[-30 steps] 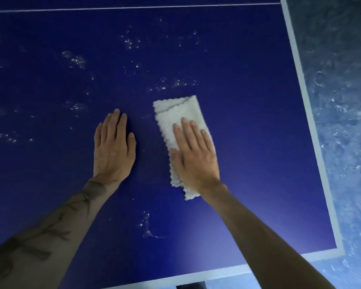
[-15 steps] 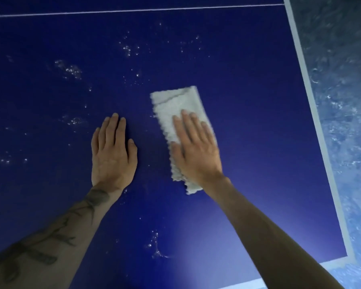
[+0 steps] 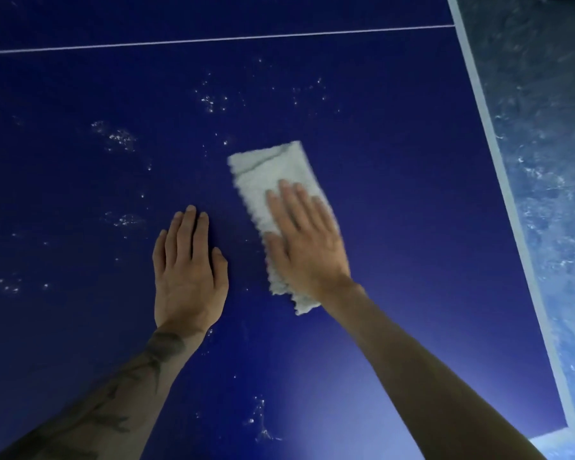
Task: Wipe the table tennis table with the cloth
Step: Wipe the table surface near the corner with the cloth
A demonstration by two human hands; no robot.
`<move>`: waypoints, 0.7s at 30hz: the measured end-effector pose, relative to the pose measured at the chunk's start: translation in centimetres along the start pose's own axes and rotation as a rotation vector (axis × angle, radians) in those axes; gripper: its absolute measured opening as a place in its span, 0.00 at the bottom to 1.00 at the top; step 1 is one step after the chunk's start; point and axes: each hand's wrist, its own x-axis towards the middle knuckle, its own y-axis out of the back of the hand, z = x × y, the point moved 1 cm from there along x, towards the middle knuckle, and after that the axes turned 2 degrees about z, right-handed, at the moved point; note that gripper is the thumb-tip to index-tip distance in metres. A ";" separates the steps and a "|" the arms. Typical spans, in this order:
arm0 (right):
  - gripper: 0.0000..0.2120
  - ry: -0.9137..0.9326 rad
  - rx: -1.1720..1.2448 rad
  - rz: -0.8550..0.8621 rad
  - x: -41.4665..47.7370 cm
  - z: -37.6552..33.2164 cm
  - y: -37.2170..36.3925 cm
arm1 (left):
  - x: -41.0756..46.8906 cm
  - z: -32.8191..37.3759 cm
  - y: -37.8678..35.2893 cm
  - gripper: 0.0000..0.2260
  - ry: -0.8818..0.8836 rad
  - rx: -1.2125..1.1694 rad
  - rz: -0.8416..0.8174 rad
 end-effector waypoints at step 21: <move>0.32 -0.442 0.025 0.060 5.0 4.8 2.2 | 0.0 -0.3 -0.4 0.25 -0.027 0.024 0.030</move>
